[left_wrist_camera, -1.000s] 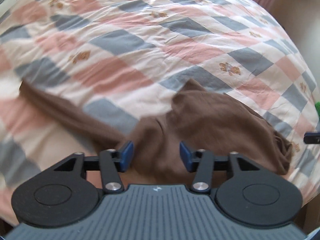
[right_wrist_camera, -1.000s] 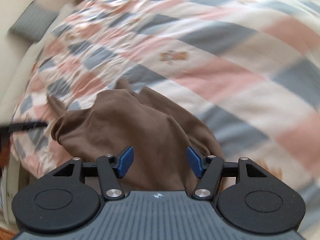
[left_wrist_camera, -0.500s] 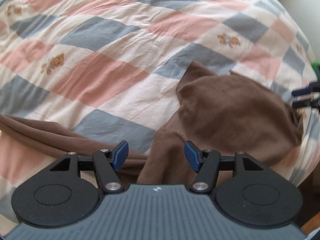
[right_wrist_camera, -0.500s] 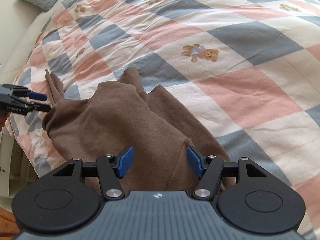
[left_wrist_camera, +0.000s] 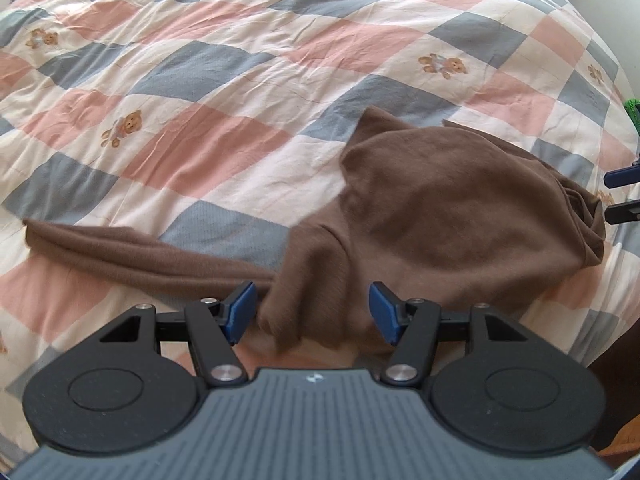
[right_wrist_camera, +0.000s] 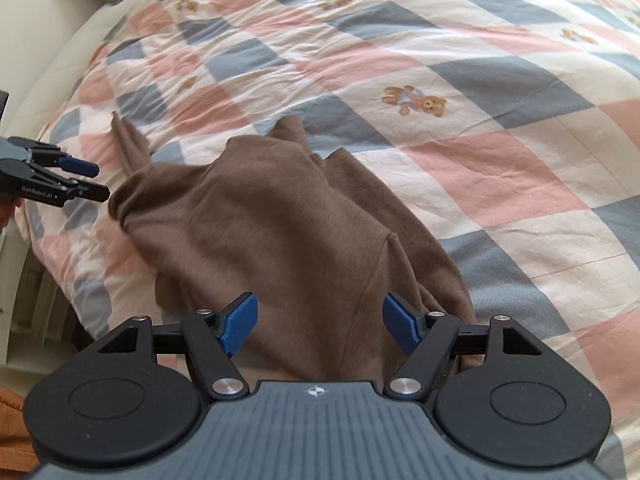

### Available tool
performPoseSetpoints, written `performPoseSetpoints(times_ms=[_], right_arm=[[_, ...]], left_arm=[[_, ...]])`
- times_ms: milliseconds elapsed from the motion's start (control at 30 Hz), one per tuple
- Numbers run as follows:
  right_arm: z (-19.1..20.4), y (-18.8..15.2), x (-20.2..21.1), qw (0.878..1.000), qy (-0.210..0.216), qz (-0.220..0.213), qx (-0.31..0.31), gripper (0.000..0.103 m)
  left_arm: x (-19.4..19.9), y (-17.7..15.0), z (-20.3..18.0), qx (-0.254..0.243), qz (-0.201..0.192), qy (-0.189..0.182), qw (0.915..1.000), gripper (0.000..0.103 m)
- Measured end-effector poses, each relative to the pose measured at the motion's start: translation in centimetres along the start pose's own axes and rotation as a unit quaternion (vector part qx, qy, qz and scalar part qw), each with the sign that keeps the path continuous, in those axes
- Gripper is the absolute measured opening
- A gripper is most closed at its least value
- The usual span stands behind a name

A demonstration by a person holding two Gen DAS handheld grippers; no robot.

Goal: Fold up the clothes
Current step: 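Reposition both grippers over the brown shirt's shoulder edge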

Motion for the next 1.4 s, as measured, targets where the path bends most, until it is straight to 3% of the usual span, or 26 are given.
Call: performPoseSetpoints(times_ms=[100, 200, 500, 667, 1133, 1400], right_arm=[[0.7, -1.5, 1.5, 1.000, -0.006, 0.000, 0.017, 0.075], [1.3, -3.2, 4.0, 0.999, -0.013, -0.009, 0.039, 0.087], [2.7, -7.8, 10.3, 0.995, -0.034, -0.034, 0.087, 0.094], [2.4, -9.5, 11.9, 0.994, -0.042, -0.036, 0.095, 0.095], [1.6, -9.6, 12.3, 0.993, -0.031, -0.062, 0.096, 0.095], [-1.0, -6.1, 9.8, 0.995, -0.028, -0.062, 0.074, 0.090]], left_arm=[[1.7, -2.1, -1.3, 0.015, -0.006, 0.021, 0.9997, 0.057], [4.0, -4.4, -2.7, 0.028, -0.017, 0.036, 0.9988, 0.061], [9.8, -10.6, -6.5, 0.051, -0.044, 0.065, 0.9956, 0.064], [11.2, -12.3, -8.6, 0.055, -0.053, 0.079, 0.9940, 0.064], [12.5, -11.7, -10.7, 0.045, -0.077, 0.073, 0.9933, 0.066], [9.7, -7.0, -4.8, 0.096, -0.075, 0.010, 0.9925, 0.067]])
Point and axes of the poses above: each gripper's, at about its wrist camera, not at the fingertips, and x roughly against the way its jaws point, z to its left, y to its top, the point moved 1 cm from there along -x, roughly the way its jaws point, and after that the axes turned 13 degrees about x, right-handed, at the moved point
